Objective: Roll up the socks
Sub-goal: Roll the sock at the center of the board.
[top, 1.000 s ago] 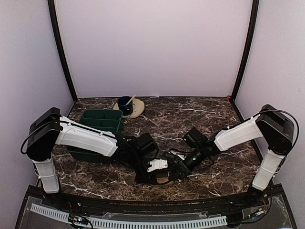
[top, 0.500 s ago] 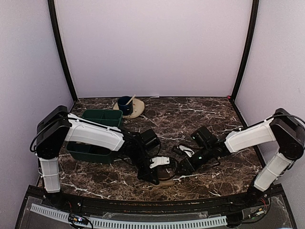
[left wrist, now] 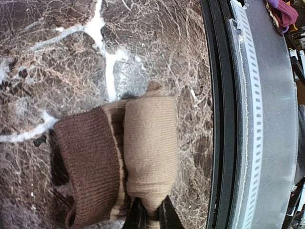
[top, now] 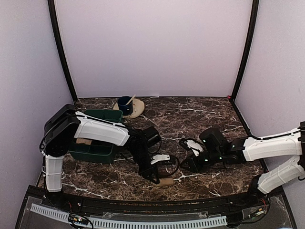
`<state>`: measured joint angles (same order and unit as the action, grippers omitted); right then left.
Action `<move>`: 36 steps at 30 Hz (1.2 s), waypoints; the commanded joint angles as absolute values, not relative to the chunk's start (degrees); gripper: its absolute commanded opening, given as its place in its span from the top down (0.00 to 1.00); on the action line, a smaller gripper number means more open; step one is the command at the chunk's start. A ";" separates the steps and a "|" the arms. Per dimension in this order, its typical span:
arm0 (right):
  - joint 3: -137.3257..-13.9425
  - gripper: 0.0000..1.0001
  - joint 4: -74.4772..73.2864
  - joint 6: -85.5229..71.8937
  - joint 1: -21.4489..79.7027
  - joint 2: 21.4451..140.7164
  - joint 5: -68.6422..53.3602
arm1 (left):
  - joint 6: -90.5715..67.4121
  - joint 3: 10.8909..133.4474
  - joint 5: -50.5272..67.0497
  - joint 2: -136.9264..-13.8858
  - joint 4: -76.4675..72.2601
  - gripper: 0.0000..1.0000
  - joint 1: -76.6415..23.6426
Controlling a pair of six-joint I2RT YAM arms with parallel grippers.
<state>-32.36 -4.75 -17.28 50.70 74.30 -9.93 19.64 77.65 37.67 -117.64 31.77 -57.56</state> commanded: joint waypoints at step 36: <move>-42.02 0.57 -6.26 0.81 80.60 86.82 17.44 | 19.83 85.47 46.89 -127.88 43.15 1.00 -53.79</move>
<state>-39.99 -6.48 -2.31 79.90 85.41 15.31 19.49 85.47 49.15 -125.69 40.45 -53.91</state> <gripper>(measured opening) 0.416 0.078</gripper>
